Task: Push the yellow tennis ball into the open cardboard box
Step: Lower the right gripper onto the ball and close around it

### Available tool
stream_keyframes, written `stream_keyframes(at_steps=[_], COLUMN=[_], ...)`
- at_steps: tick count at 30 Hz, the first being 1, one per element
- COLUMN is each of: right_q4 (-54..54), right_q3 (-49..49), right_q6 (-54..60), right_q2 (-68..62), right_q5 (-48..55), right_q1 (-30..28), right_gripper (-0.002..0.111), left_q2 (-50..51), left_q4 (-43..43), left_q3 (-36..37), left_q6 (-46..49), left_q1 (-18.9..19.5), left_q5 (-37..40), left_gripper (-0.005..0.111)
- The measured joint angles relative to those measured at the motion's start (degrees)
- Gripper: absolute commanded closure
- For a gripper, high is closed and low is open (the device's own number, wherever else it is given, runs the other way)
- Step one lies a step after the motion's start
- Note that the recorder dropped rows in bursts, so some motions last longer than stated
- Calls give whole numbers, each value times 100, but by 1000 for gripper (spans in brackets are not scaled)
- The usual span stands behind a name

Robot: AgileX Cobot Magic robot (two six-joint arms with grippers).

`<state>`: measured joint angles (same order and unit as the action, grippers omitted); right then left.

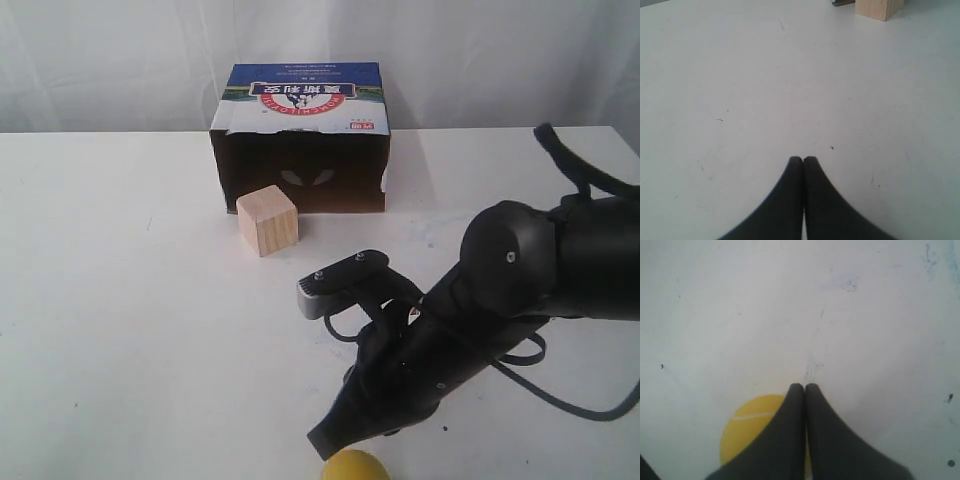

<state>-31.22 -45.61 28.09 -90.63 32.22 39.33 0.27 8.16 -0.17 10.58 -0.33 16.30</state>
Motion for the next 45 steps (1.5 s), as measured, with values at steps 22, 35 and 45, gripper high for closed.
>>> stream_keyframes(at_steps=[22, 35, 45], right_q4=[-694, -1038, 0], right_q3=[344, 300, 55], right_q6=[81, 106, 36], right_q2=[759, 13, -105], right_q5=[1226, 113, -777], right_q1=[912, 1156, 1017], right_gripper=[108, 108, 108], left_q2=[0, 0, 0], left_q4=[0, 0, 0], left_q3=[0, 0, 0], left_q6=[0, 0, 0], left_q1=[0, 0, 0], left_q5=[0, 0, 0], left_gripper=[107, 107, 107])
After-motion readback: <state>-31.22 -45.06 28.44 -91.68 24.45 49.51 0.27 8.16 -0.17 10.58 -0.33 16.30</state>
